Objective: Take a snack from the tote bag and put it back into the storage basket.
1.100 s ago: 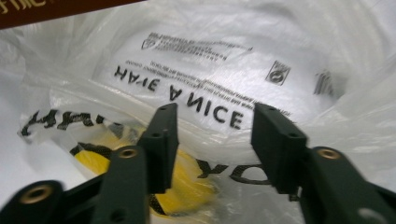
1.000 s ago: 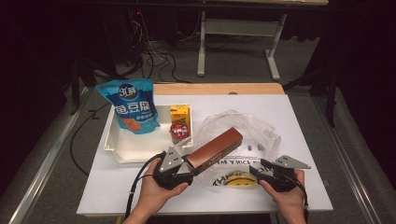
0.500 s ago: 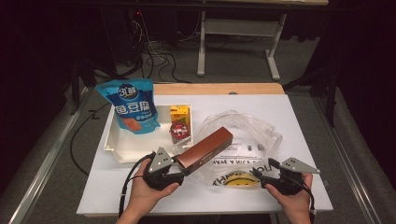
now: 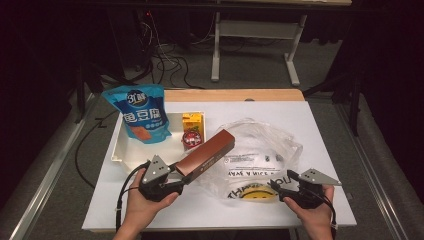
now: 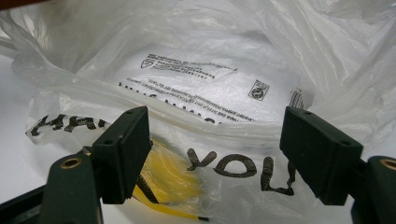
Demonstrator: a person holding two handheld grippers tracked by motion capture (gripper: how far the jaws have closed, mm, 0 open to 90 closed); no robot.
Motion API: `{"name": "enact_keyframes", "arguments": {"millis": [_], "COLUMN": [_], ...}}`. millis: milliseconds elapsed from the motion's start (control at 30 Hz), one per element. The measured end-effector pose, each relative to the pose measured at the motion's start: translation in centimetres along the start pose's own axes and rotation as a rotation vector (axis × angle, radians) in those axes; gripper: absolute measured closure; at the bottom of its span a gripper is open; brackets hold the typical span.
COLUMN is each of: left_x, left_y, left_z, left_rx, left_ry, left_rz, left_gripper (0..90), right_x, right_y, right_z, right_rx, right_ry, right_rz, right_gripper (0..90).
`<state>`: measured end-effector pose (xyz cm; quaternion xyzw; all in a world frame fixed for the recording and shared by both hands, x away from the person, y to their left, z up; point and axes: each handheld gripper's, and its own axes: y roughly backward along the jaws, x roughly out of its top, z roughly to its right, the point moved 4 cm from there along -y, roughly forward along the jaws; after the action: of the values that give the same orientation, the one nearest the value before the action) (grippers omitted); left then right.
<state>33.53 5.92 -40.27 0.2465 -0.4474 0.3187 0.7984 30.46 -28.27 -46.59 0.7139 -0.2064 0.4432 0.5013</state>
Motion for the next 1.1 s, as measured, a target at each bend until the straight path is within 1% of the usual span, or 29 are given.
{"name": "enact_keyframes", "arguments": {"millis": [100,133,233,300,333,367,433,533,567,833,867,1000,1100], "left_x": [0.6,0.9,1.4,1.6,1.8,1.8,2.0,2.3,2.3,2.5,2.5,2.5,2.6], "left_y": [0.5,0.7,1.2,1.6,1.9,1.9,2.2,2.7,2.7,3.5,3.7,4.0,4.4], "left_z": [-0.5,-0.7,-1.5,-2.1,-2.6,-2.6,-2.9,-3.6,-3.6,-4.9,-5.2,-5.7,-6.3], "left_rx": [0.012,0.016,0.033,0.047,0.058,0.058,0.066,0.083,0.083,0.112,0.124,0.136,0.15], "left_ry": [-0.001,0.007,0.014,0.012,0.018,0.018,0.021,0.02,0.02,0.033,0.033,0.035,0.032], "left_rz": [0.013,0.022,0.038,0.039,0.047,0.047,0.052,0.06,0.06,0.077,0.079,0.082,0.086], "left_gripper": [45.9,45.9,45.9,46.0,46.0,46.0,46.0,46.0,46.0,46.0,46.0,46.0,46.0], "right_x": [-0.1,-0.2,-0.3,-0.3,-0.3,-0.3,-0.3,-0.4,-0.4,-0.4,-0.4,-0.4,-0.4], "right_y": [-0.2,-0.3,-0.4,-0.4,-0.4,-0.4,-0.4,-0.4,-0.5,-0.5,-0.5,-0.5,-0.5], "right_z": [0.1,0.2,0.3,0.3,0.3,0.3,0.3,0.3,0.4,0.4,0.4,0.4,0.4], "right_rx": [-0.001,-0.006,-0.007,-0.01,-0.011,-0.011,-0.011,-0.014,-0.013,-0.017,-0.017,-0.018,-0.019], "right_ry": [0.005,-0.001,-0.001,-0.006,-0.006,-0.006,0.0,-0.005,-0.001,-0.003,-0.006,-0.006,-0.006], "right_rz": [-0.006,-0.019,-0.02,-0.023,-0.024,-0.024,-0.026,-0.028,-0.028,-0.028,-0.03,-0.03,-0.031], "right_gripper": [24.9,25.0,25.2,25.4,25.5,25.5,25.6,25.8,25.8,26.2,26.3,26.4,26.6]}}
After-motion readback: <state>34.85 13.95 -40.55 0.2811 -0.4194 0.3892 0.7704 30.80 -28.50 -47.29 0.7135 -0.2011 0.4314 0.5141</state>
